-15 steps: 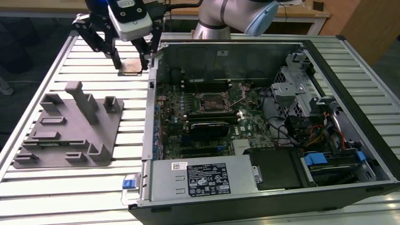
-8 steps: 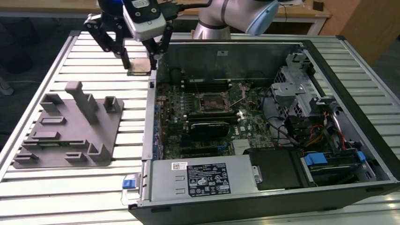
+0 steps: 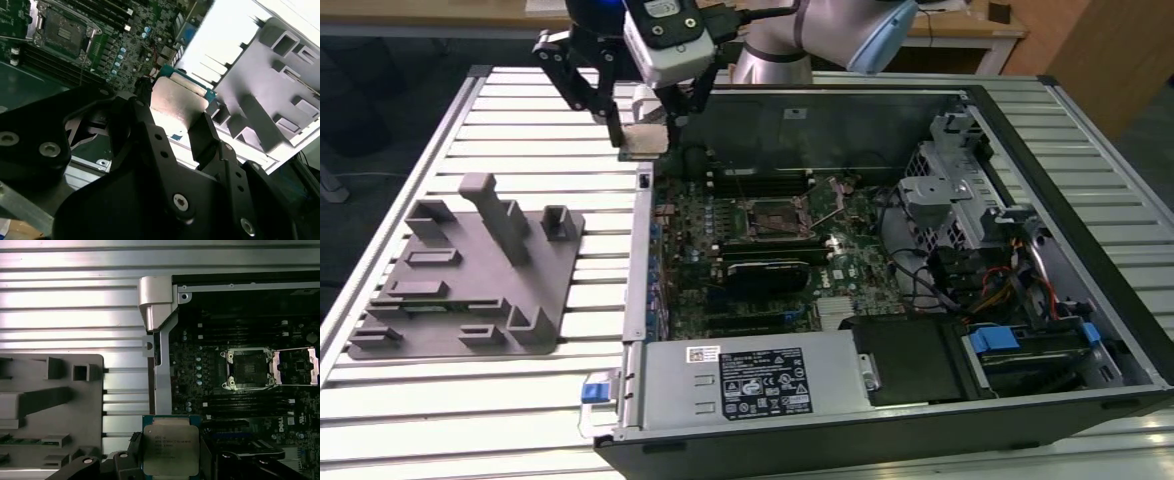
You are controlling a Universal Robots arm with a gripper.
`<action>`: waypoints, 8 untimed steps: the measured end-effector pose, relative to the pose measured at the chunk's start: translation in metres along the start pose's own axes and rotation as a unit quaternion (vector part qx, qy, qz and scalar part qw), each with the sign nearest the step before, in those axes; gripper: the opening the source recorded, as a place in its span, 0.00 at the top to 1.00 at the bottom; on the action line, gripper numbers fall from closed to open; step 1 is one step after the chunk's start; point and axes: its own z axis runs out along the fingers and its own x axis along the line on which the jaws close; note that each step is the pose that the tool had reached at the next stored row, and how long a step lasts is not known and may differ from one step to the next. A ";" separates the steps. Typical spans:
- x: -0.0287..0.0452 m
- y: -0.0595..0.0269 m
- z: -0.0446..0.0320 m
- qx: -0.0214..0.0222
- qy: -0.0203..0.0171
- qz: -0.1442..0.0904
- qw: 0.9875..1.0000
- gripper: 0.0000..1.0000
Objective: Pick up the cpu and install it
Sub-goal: 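Pick up the cpu and move it towards the insertion slot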
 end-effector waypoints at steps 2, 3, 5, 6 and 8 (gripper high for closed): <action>-0.0053 0.0002 0.0000 0.000 0.000 0.000 1.000 0.46; -0.0079 0.0004 0.0000 0.000 0.000 0.000 1.000 0.46; -0.0136 0.0006 0.0000 0.000 0.000 0.000 1.000 0.46; -0.0163 0.0008 0.0000 0.000 0.000 0.000 1.000 0.46; -0.0217 0.0010 0.0000 0.000 0.000 0.000 1.000 0.46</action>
